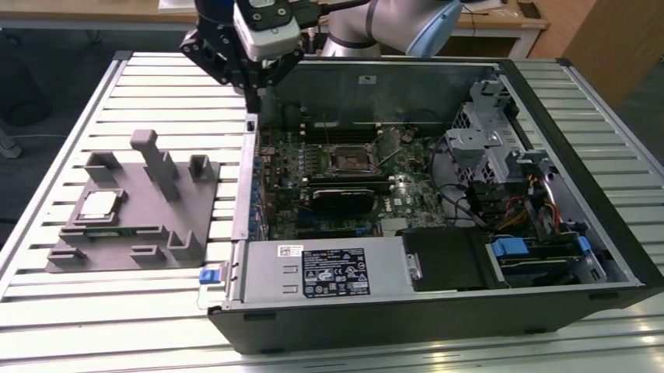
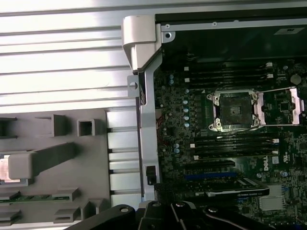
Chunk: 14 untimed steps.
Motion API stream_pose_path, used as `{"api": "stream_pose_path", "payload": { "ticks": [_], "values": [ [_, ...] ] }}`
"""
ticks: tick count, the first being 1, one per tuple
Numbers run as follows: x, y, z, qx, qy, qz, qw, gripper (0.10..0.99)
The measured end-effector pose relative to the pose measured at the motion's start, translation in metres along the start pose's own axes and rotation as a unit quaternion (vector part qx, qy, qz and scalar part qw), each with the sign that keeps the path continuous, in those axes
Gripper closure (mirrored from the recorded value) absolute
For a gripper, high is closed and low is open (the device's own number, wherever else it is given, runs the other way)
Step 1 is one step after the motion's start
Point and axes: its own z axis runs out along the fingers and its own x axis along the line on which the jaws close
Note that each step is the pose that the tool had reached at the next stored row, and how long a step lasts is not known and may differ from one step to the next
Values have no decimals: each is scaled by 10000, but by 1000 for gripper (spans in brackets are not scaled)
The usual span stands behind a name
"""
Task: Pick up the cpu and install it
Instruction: 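Reach for the cpu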
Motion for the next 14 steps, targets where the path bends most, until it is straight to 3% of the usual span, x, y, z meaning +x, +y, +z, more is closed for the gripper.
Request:
{"api": "stream_pose_path", "payload": {
  "ticks": [14],
  "values": [
    [42, -4, 21, 1, 15, 1, 10000, 980]
  ]
}}
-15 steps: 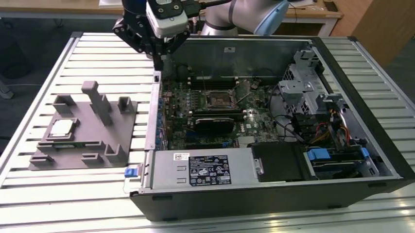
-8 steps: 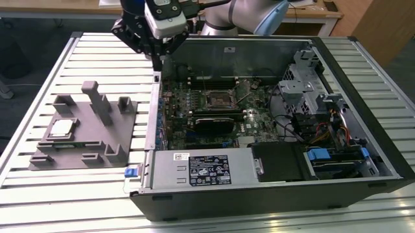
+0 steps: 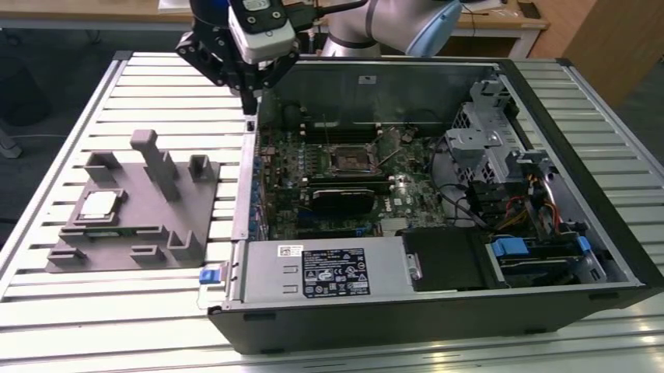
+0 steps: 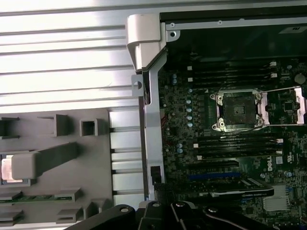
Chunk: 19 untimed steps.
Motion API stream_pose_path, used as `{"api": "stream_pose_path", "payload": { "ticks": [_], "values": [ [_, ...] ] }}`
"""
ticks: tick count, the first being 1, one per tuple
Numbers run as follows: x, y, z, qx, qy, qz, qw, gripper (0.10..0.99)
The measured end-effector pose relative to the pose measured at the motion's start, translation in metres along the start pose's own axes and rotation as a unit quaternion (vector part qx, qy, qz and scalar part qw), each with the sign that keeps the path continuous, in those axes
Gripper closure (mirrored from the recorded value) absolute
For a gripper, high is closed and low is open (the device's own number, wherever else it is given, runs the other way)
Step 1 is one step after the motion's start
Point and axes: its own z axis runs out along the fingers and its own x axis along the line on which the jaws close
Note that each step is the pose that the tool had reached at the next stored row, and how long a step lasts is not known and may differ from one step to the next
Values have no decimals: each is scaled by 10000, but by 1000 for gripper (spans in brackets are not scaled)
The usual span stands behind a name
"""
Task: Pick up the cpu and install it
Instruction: 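Reach for the cpu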
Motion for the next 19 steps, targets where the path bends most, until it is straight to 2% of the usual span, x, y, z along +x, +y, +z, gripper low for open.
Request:
{"api": "stream_pose_path", "payload": {
  "ticks": [10, 15, 19],
  "values": [
    [69, -6, 18, 2, 16, 1, 10000, 980],
    [196, -16, 26, 1, 17, 1, 10000, 980],
    [346, -28, 30, 1, 17, 0, 10000, 980]
  ]
}}
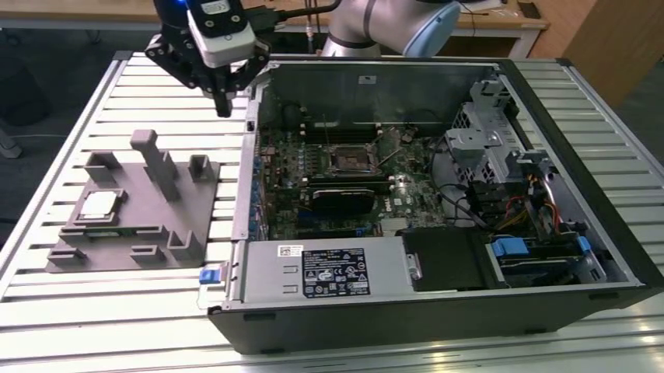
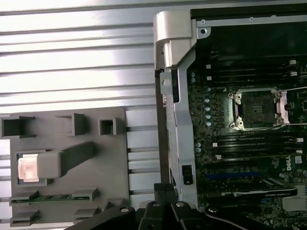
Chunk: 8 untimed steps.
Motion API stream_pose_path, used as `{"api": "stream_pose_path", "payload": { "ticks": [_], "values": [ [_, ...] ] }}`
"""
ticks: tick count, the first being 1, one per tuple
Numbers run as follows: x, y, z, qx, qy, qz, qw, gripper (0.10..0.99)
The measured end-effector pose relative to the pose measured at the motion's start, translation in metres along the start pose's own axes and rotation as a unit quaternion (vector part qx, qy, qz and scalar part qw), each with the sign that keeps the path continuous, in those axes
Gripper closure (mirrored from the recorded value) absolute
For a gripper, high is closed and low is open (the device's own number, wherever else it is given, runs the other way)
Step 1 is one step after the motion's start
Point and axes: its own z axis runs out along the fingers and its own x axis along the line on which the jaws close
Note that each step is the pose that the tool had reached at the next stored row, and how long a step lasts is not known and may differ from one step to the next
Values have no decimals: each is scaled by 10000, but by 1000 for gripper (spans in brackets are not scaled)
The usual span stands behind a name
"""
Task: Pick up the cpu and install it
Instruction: 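Reach for the cpu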
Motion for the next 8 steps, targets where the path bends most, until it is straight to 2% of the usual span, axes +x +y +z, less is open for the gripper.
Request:
{"api": "stream_pose_path", "payload": {
  "ticks": [4, 8],
  "values": [
    [164, -13, 5, 0, 0, 0, 10000, 980],
    [249, -19, 8, 0, 0, 0, 10000, 980]
  ]
}}
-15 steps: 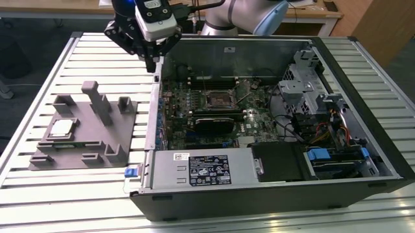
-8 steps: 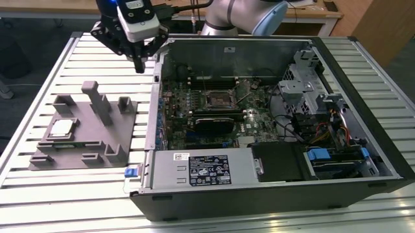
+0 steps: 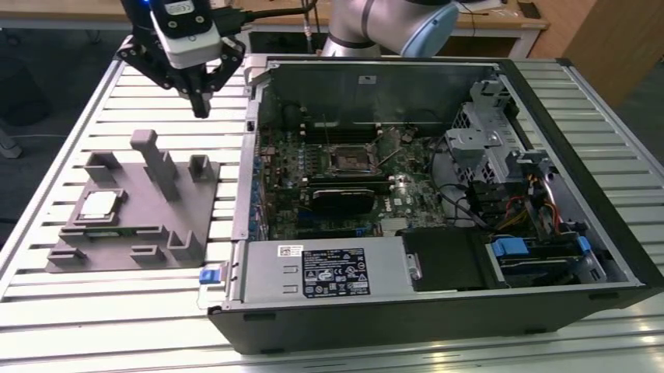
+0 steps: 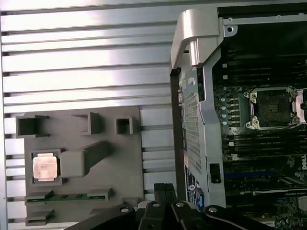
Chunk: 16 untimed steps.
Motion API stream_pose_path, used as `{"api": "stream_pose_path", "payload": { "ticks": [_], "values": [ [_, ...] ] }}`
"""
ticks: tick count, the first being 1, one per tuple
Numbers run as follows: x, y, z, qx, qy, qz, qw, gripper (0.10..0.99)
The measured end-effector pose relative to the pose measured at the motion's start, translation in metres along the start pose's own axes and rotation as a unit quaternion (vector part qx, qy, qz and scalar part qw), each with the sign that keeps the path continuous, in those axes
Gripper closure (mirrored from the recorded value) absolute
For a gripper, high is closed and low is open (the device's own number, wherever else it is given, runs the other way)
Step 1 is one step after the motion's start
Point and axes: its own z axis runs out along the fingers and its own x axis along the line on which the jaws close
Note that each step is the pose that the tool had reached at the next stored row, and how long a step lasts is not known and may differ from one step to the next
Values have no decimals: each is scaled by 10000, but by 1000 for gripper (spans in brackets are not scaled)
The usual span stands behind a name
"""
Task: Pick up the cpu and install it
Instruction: 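Reach for the cpu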
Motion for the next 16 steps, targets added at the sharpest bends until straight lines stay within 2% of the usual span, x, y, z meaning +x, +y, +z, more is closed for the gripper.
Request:
{"api": "stream_pose_path", "payload": {
  "ticks": [16],
  "values": [
    [223, -18, 17, 0, 0, 0, 10000, 980]
  ]
}}
